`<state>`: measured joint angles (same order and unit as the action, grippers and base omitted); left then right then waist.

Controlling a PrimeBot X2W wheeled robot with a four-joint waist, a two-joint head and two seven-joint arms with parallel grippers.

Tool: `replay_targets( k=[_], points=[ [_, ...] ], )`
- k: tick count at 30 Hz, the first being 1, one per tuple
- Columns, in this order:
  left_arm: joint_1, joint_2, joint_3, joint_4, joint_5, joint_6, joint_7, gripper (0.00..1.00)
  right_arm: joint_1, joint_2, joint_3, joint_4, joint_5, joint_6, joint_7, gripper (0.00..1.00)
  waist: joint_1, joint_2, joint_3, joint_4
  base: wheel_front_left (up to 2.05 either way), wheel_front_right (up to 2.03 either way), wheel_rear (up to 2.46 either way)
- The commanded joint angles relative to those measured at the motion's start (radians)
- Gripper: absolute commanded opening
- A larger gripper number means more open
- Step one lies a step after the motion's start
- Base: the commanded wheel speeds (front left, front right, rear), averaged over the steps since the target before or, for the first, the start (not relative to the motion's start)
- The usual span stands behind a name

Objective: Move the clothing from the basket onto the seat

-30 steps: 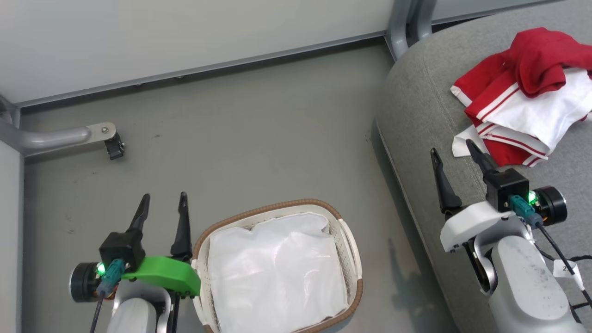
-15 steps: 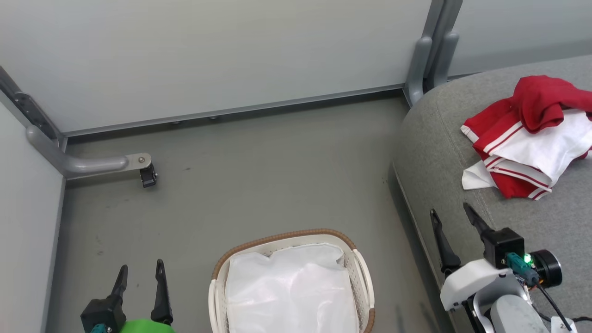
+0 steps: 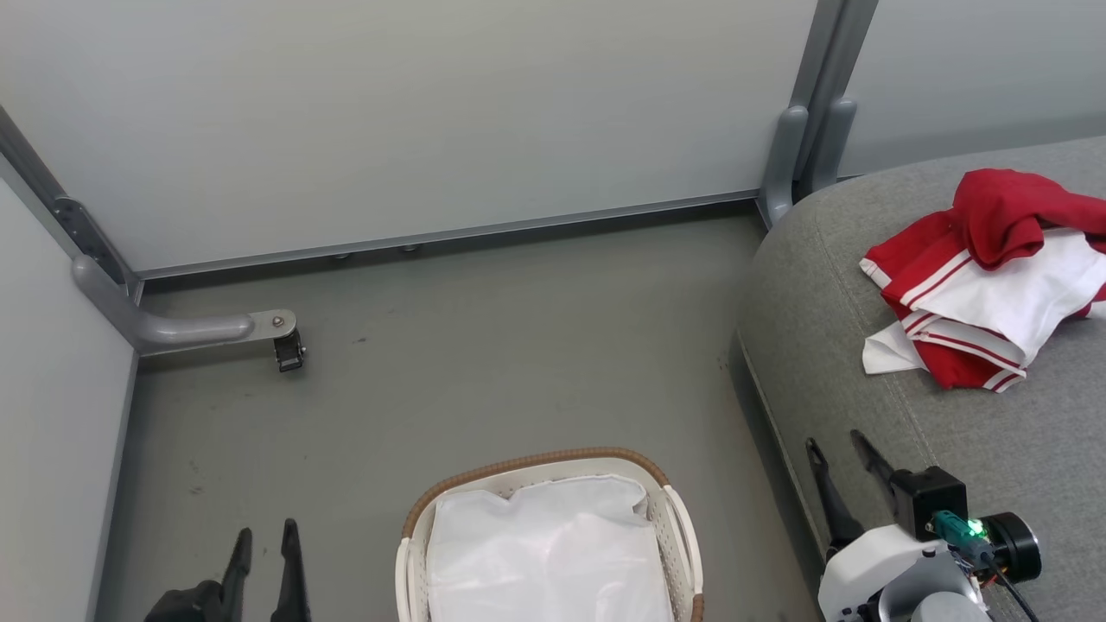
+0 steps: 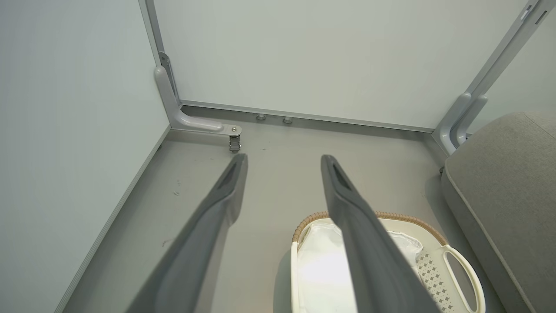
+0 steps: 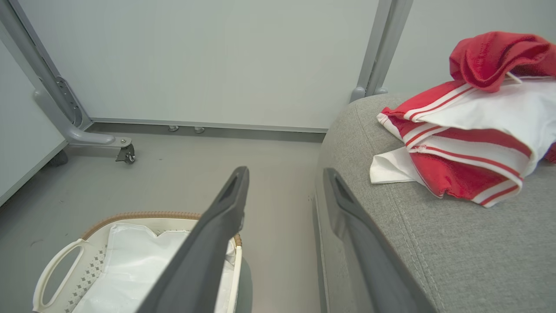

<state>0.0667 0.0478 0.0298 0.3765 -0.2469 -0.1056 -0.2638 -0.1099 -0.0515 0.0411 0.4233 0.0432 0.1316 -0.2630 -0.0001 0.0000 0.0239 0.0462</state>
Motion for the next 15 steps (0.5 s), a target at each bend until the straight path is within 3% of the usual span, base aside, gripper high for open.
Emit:
replay_targets(
  k=[1, 15],
  points=[
    [-0.005, 0.0, 0.004, 0.004, -0.009, 0.0, 0.005, 0.0, -0.004, 0.0, -0.005, 0.004, 0.009, 0.0, 0.005, 0.0, 0.0001, 0.0, 0.0, 0.0, 0.0, 0.0, 0.0],
    [-0.04, 0.001, 0.02, -0.021, -0.261, -0.005, 0.076, 0.0, -0.004, 0.0, -0.036, -0.029, 0.3, 0.0, 0.078, 0.0, 0.0001, 0.0, -0.002, -0.005, 0.0, 0.0, 0.0]
  ],
)
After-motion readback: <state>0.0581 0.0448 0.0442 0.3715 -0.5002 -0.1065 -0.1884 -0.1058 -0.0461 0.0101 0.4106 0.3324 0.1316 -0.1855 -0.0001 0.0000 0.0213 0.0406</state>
